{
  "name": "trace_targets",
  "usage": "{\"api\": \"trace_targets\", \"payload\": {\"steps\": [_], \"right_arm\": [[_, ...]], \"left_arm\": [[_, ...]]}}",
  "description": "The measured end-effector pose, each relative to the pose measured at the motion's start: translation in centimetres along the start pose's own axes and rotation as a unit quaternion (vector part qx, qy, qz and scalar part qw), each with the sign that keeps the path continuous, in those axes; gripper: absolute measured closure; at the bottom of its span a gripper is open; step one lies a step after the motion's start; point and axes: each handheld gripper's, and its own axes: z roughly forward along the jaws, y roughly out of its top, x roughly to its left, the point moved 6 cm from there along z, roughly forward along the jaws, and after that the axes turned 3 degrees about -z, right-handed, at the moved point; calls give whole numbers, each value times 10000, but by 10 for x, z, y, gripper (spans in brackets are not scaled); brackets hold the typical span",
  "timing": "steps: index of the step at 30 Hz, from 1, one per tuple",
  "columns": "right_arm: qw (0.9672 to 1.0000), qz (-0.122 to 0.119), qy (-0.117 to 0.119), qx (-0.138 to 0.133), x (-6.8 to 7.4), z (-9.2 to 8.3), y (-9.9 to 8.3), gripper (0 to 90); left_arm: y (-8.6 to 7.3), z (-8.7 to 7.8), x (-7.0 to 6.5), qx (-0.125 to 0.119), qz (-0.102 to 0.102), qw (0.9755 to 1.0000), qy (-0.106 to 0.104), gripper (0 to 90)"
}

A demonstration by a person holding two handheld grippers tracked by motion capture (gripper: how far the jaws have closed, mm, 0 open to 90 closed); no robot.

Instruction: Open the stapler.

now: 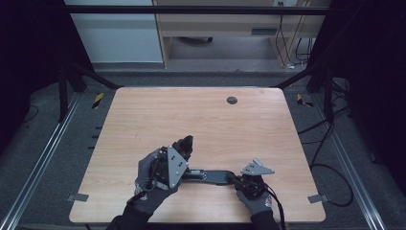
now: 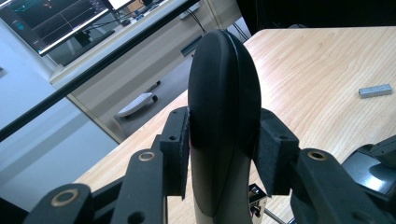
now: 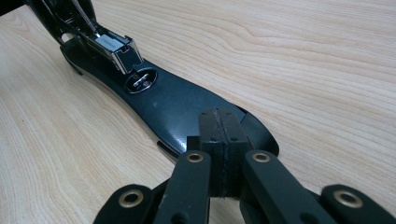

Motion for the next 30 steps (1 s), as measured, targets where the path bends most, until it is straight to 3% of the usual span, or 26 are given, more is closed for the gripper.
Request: {"api": "trace_targets", "payload": {"steps": [30], "right_arm": [[10000, 15, 14, 6, 0, 0, 0, 900]], "left_arm": [[-13, -15, 28, -210, -615, 9979, -13, 593]]}}
